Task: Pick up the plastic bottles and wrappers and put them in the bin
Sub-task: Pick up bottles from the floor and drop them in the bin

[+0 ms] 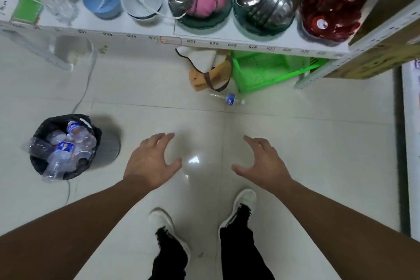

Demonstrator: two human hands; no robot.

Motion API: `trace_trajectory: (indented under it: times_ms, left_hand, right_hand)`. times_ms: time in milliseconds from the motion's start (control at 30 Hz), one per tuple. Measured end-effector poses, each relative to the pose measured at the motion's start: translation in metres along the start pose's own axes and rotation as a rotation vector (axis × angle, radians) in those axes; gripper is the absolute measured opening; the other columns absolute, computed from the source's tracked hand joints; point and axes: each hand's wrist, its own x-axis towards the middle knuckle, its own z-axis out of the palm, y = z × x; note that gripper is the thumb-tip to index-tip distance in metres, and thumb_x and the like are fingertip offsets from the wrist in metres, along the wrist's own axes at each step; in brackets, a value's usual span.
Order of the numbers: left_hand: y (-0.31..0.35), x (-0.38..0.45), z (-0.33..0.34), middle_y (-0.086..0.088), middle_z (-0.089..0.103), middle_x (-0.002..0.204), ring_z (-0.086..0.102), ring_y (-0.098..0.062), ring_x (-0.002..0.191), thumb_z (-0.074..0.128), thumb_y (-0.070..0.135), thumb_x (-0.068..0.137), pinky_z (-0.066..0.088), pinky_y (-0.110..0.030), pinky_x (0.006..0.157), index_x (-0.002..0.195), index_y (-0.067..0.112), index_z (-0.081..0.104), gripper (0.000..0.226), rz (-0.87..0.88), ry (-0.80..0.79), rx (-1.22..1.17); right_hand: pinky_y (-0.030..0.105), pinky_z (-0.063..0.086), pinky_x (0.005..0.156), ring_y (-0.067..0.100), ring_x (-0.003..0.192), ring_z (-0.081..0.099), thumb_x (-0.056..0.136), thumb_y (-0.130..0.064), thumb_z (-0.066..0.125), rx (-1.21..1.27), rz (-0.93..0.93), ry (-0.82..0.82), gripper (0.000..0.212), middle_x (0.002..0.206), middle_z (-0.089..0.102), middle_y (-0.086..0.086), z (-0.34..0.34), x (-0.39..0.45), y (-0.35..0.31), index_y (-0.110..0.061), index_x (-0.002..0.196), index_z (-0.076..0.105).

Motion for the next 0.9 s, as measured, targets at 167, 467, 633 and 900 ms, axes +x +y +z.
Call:
trace_trajectory:
  times_ms: [167,467,633,900]
  left_hand:
    - [0.084,0.026,0.031,0.006,0.047,0.160,0.045,-0.023,0.145,0.050,0.074,0.081,0.044,-0.044,0.114,0.159,0.039,0.041,0.085,0.008,-0.058,0.041]
    - [0.164,0.092,0.031,0.009,0.049,0.157,0.046,-0.023,0.141,0.061,0.064,0.083,0.047,-0.043,0.109,0.157,0.036,0.042,0.082,0.032,-0.059,0.033]
    - [0.154,0.140,0.027,0.005,0.052,0.155,0.049,-0.026,0.138,0.071,0.056,0.083,0.049,-0.044,0.105,0.158,0.031,0.044,0.083,0.069,-0.087,0.079]
    - [0.102,0.254,0.099,-0.003,0.034,0.164,0.039,-0.035,0.146,0.073,0.054,0.085,0.052,-0.049,0.104,0.161,0.030,0.032,0.090,0.039,-0.161,0.032]
  right_hand:
    - [0.048,0.046,0.111,0.025,0.145,0.042,0.074,-0.070,0.077,-0.035,0.038,0.010,0.105,0.165,0.031,-0.006,-0.045,0.009,0.069,-0.045,0.164,0.028]
    - [0.048,0.048,0.110,0.025,0.142,0.044,0.073,-0.075,0.073,0.002,0.053,0.044,0.106,0.163,0.032,-0.005,-0.093,0.054,0.103,-0.045,0.163,0.027]
    - [0.047,0.048,0.110,0.025,0.143,0.043,0.073,-0.075,0.074,0.022,0.076,0.016,0.107,0.162,0.031,-0.007,-0.086,0.084,0.091,-0.046,0.163,0.025]
    - [0.047,0.049,0.110,0.026,0.142,0.044,0.071,-0.074,0.074,0.081,0.108,0.034,0.108,0.161,0.034,-0.006,-0.023,0.212,0.092,-0.043,0.163,0.028]
